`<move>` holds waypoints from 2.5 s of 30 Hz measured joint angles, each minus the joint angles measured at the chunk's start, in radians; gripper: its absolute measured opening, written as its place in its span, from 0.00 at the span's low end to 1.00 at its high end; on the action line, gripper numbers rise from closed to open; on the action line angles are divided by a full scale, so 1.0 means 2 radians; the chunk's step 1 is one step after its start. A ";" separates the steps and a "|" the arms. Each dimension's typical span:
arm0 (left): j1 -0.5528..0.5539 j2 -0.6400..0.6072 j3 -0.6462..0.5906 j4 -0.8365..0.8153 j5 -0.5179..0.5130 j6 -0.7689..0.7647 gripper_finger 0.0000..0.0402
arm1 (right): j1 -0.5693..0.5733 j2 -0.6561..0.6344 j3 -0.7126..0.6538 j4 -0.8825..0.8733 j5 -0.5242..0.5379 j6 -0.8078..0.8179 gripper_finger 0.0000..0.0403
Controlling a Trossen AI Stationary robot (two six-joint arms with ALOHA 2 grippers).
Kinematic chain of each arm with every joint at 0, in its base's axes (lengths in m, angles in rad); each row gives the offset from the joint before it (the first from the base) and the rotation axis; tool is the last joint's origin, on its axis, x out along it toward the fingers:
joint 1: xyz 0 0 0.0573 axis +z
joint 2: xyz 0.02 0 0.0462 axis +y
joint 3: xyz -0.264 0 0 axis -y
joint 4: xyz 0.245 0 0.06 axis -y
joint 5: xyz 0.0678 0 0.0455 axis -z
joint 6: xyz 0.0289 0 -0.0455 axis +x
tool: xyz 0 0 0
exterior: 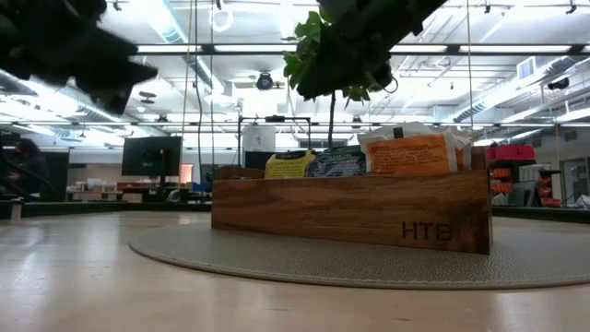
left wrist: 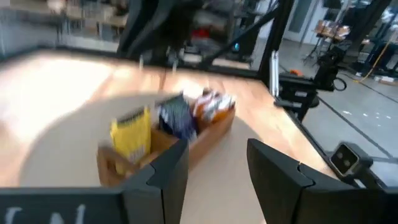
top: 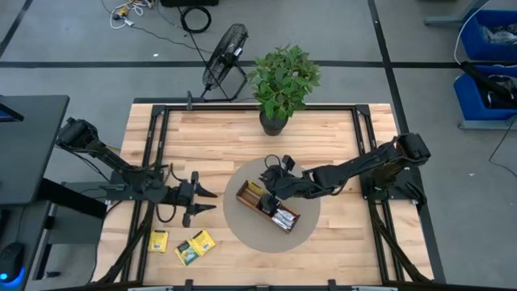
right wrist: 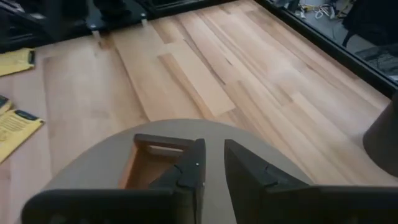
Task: Pick & Place Tea
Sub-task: Put the yellow tea bag into the top section of the wooden organizer
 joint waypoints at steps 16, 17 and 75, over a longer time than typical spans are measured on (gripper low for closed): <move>-0.013 0.000 0.000 -0.163 0.198 -0.375 0.41 | 0.017 0.000 0.000 0.005 0.007 0.003 0.17; -0.021 0.000 0.000 -0.175 0.198 -0.396 0.41 | 0.018 0.000 0.000 0.005 0.007 0.003 0.17; -0.092 0.221 0.221 -0.470 0.143 -0.293 0.43 | 0.023 0.000 0.000 -0.003 0.003 0.003 0.17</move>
